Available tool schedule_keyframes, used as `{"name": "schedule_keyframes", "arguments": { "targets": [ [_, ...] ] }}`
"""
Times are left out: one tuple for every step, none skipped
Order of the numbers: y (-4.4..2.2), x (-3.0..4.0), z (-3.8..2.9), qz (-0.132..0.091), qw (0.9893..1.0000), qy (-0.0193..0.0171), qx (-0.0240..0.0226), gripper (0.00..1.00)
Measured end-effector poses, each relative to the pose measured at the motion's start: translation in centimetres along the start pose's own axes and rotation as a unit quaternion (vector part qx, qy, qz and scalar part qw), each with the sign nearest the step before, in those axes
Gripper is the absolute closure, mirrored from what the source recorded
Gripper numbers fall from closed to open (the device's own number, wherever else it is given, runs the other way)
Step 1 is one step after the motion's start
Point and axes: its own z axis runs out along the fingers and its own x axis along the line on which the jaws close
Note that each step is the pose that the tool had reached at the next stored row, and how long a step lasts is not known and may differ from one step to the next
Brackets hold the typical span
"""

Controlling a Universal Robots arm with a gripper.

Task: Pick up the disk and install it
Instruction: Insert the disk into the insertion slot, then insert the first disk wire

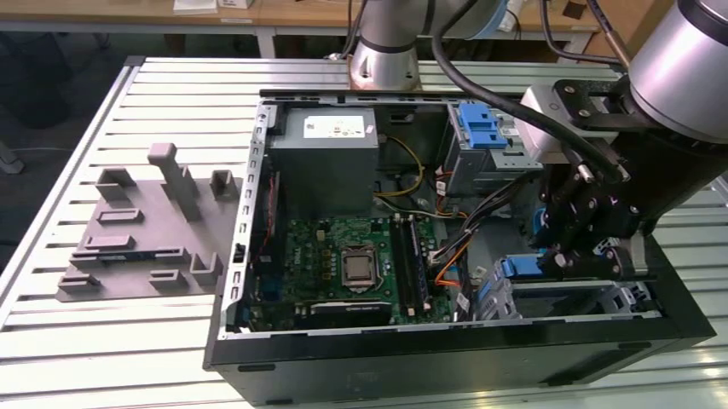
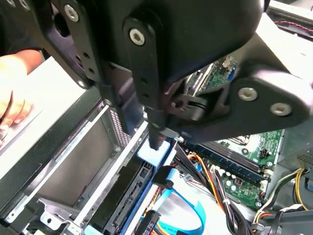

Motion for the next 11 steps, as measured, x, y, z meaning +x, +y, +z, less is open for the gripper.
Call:
{"name": "schedule_keyframes", "arguments": {
  "targets": [
    [0.0, 0.0, 0.0, 0.0, 1.0, 0.0, 0.0, 0.76],
    [0.0, 0.0, 0.0, 0.0, 1.0, 0.0001, 0.0, 0.76],
    [0.0, 0.0, 0.0, 0.0, 1.0, 0.0, 0.0, 0.82],
    [0.0, 0.0, 0.0, 0.0, 1.0, 0.0, 0.0, 0.87],
    [0.0, 0.0, 0.01, 0.0, 1.0, 0.0, 0.0, 0.87],
    [0.0, 0.0, 0.0, 0.0, 1.0, 0.0, 0.0, 0.89],
    [0.0, 0.0, 0.01, 0.0, 1.0, 0.0, 0.0, 0.89],
    [0.0, 0.0, 0.01, 0.0, 1.0, 0.0, 0.0, 0.89],
    [0.0, 0.0, 0.01, 0.0, 1.0, 0.0, 0.0, 0.89],
    [0.0, 0.0, 0.01, 0.0, 1.0, 0.0001, 0.0, 0.89],
    [0.0, 0.0, 0.03, 0.0, 1.0, 0.0, 0.0, 0.89]
  ]
}}
